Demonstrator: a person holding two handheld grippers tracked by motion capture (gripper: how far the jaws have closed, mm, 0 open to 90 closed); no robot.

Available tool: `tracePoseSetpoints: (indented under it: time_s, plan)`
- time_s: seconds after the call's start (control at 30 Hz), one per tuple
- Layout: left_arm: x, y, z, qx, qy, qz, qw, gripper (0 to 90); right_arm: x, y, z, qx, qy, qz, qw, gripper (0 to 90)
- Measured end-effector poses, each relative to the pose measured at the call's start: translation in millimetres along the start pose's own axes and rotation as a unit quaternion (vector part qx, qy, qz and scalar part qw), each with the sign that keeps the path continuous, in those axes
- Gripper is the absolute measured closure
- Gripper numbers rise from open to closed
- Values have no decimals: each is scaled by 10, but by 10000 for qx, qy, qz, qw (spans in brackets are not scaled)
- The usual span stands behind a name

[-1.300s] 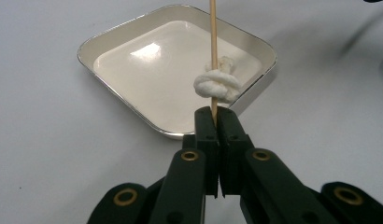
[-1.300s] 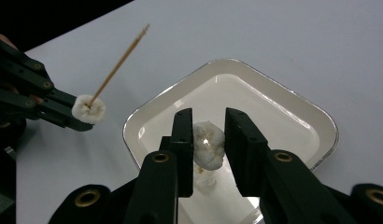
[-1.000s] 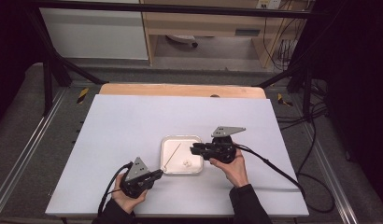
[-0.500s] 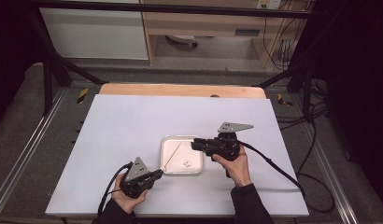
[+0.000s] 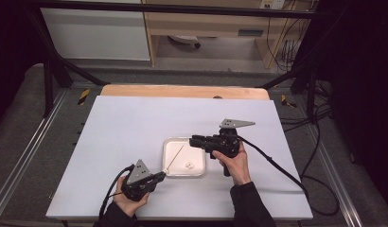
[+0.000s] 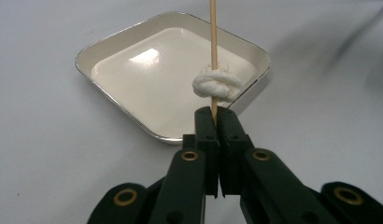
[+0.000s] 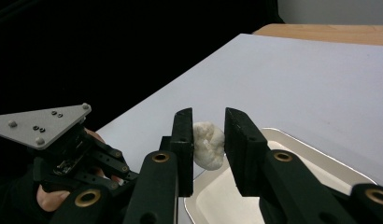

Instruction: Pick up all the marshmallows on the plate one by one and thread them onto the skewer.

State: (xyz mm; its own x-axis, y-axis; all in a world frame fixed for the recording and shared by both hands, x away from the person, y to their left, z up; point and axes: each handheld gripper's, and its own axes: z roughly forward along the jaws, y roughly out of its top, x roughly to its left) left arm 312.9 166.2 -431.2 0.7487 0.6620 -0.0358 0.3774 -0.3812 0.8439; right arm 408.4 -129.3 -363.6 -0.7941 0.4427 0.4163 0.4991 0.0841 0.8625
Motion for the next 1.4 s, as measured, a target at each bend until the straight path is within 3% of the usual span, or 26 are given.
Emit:
tracePoseSetpoints:
  time_s: [0.67, 1.1, 1.4]
  plan:
    - [-16, 4, -4, -35, -9, 41, 10000, 883, -46, -18, 182, 102, 273, 253, 9993, 740]
    - [-20, -6, 23, 91, -32, 152, 9998, 883, -52, -75, 240, 298, 445, 364, 9979, 760]
    - [-18, -23, 33, 146, -24, 138, 9998, 884, -32, -153, 304, 285, 461, 399, 9977, 781]
